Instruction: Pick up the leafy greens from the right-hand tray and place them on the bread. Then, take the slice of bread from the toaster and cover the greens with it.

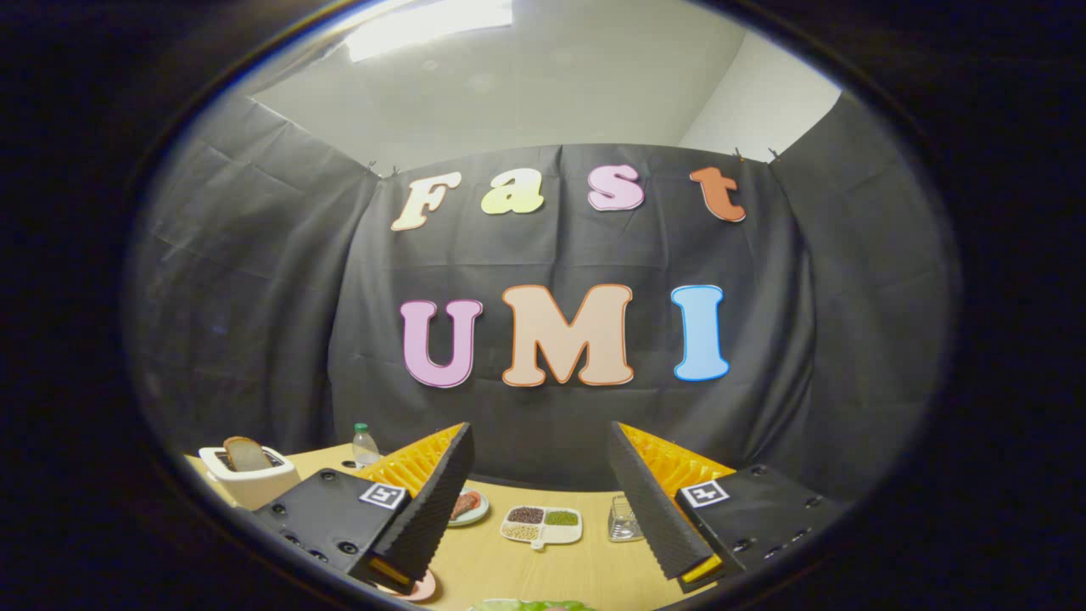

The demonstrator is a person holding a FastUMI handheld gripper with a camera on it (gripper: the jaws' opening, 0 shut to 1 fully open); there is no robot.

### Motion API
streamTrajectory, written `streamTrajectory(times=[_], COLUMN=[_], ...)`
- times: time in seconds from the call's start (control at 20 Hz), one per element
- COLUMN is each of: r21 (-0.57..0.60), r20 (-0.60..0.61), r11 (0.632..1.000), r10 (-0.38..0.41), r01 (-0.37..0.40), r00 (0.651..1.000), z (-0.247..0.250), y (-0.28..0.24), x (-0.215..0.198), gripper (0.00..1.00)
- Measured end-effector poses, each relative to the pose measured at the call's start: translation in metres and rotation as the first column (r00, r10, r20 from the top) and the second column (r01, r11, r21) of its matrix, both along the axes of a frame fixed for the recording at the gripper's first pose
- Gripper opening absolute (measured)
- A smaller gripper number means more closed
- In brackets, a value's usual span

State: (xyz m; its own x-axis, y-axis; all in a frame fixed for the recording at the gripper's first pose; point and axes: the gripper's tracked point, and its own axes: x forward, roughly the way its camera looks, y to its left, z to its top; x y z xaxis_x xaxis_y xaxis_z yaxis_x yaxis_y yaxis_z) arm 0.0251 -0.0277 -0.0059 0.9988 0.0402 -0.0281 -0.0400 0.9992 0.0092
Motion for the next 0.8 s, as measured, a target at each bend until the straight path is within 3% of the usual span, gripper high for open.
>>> streamTrajectory(times=[0.45, 0.8], r21=[-0.057, -0.123], r20=[-0.140, -0.330], r11=[0.986, 0.915], r10=[0.148, 0.328], r01=[-0.157, -0.385], r00=[0.979, 0.885], z=[-0.043, -0.104], y=[-0.002, 0.006], x=[0.004, -0.005], gripper=[1.00, 1.00])
